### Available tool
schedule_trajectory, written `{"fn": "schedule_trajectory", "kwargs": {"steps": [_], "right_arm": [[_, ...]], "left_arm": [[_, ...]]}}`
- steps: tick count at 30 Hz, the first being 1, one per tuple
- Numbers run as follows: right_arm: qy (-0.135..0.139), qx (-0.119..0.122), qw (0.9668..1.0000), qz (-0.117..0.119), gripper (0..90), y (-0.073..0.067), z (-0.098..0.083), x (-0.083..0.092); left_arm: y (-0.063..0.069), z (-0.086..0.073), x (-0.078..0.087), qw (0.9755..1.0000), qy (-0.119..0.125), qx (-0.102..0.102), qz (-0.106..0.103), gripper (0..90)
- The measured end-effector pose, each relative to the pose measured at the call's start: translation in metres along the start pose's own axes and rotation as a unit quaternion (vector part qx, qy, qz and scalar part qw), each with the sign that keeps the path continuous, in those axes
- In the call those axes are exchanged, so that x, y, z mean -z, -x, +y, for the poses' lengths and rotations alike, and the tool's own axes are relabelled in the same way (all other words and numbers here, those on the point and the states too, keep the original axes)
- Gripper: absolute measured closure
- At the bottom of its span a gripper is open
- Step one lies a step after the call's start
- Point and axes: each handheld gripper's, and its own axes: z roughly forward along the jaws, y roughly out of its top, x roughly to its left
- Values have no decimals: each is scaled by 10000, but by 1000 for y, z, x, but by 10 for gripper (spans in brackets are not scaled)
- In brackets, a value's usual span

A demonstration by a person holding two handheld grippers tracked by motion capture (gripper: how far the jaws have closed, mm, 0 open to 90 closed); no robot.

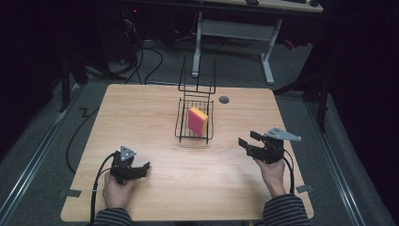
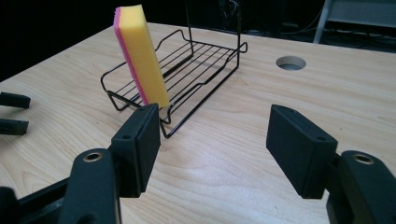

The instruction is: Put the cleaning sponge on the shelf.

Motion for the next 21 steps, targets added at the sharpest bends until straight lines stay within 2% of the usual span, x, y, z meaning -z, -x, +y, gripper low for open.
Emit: {"fn": "schedule_trajectory", "kwargs": {"steps": [21], "right_arm": [[-132,-222,9996,-127,370,8,-32,2]], "left_arm": [[0,0,0,10000,0,4,1,195]]}}
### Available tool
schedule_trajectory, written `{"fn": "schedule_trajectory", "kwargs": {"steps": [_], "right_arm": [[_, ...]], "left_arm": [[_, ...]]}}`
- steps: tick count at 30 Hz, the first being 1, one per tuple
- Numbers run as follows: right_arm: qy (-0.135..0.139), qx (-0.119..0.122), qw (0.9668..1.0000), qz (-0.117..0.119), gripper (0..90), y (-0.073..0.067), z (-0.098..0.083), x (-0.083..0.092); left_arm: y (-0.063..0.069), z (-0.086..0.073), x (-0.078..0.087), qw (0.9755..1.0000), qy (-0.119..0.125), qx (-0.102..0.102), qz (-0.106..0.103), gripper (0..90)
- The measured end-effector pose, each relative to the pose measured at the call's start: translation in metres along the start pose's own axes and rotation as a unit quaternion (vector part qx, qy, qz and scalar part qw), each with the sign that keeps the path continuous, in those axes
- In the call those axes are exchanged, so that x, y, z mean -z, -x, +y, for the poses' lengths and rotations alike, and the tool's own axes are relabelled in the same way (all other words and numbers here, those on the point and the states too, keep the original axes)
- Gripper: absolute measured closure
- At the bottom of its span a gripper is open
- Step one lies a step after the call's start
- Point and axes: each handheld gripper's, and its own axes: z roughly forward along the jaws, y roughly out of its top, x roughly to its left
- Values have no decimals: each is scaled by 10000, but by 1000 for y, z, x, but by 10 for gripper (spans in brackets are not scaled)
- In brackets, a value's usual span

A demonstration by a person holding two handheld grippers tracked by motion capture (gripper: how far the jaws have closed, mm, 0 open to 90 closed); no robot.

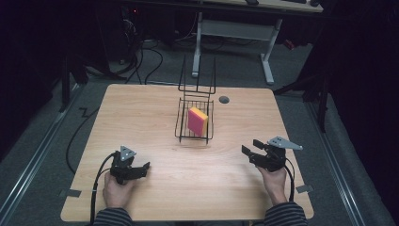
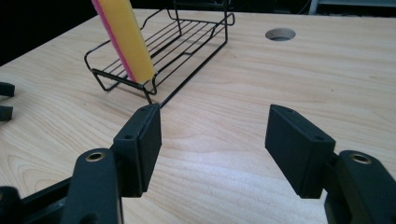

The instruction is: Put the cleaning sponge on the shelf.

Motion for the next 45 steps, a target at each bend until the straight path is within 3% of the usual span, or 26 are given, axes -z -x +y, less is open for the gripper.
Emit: {"fn": "schedule_trajectory", "kwargs": {"steps": [18,28,32,34,37,40,45], "right_arm": [[-266,-129,9996,-31,380,0,-26,-11],[-550,-44,9984,-129,381,-3,-41,-21],[-673,125,9974,-211,381,-5,-45,-26],[-886,355,9948,-362,380,-9,-48,-30],[-933,612,9927,-452,382,-13,-48,-32],[-1275,744,9875,-545,366,-15,-47,-38],[-1296,734,9874,-530,366,-16,-47,-38]], "left_arm": [[0,0,0,10000,1,-1,2,195],[0,0,0,10000,1,-1,2,195],[0,0,0,10000,2,-1,5,195],[0,0,0,10000,2,-2,6,195],[0,0,0,10000,2,-2,7,195],[0,0,0,10000,0,2,13,195],[0,0,0,10000,-7,4,12,195]]}}
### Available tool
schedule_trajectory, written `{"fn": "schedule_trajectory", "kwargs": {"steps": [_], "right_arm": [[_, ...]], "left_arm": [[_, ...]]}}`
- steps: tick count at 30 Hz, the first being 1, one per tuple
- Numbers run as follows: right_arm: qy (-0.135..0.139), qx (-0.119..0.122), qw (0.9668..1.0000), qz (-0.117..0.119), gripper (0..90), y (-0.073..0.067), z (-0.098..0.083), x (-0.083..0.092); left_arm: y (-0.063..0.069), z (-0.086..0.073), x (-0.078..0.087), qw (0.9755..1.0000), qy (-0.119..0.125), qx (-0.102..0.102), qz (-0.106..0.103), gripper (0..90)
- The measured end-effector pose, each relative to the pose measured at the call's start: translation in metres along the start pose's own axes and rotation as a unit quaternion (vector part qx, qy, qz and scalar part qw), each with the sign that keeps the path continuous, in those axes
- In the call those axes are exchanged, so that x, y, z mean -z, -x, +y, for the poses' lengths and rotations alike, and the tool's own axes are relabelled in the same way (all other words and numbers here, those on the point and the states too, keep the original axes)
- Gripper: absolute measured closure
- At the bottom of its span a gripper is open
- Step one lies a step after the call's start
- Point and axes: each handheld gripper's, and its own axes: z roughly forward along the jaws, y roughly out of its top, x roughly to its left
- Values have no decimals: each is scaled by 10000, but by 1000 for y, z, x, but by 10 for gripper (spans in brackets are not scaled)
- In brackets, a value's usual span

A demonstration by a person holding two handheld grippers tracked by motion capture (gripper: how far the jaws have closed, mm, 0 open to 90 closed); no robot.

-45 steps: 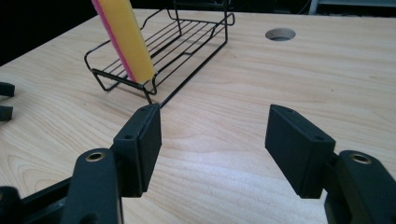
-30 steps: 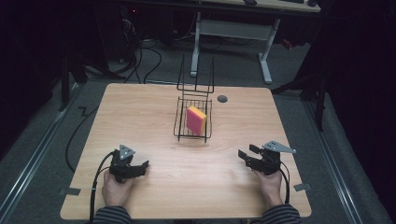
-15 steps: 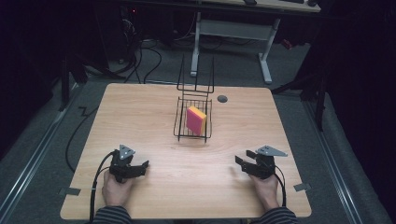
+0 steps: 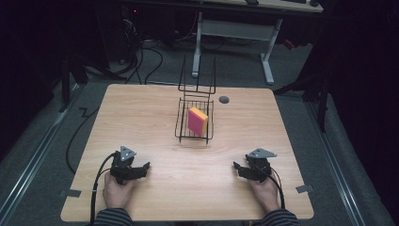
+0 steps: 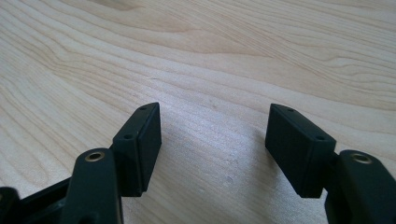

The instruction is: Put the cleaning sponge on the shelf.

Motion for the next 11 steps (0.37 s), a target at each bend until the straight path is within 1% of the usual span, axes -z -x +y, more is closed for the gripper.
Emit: {"fn": "schedule_trajectory", "kwargs": {"steps": [11], "right_arm": [[4,18,10000,-3,366,0,0,0]], "left_arm": [[0,0,0,10000,8,3,4,195]]}}
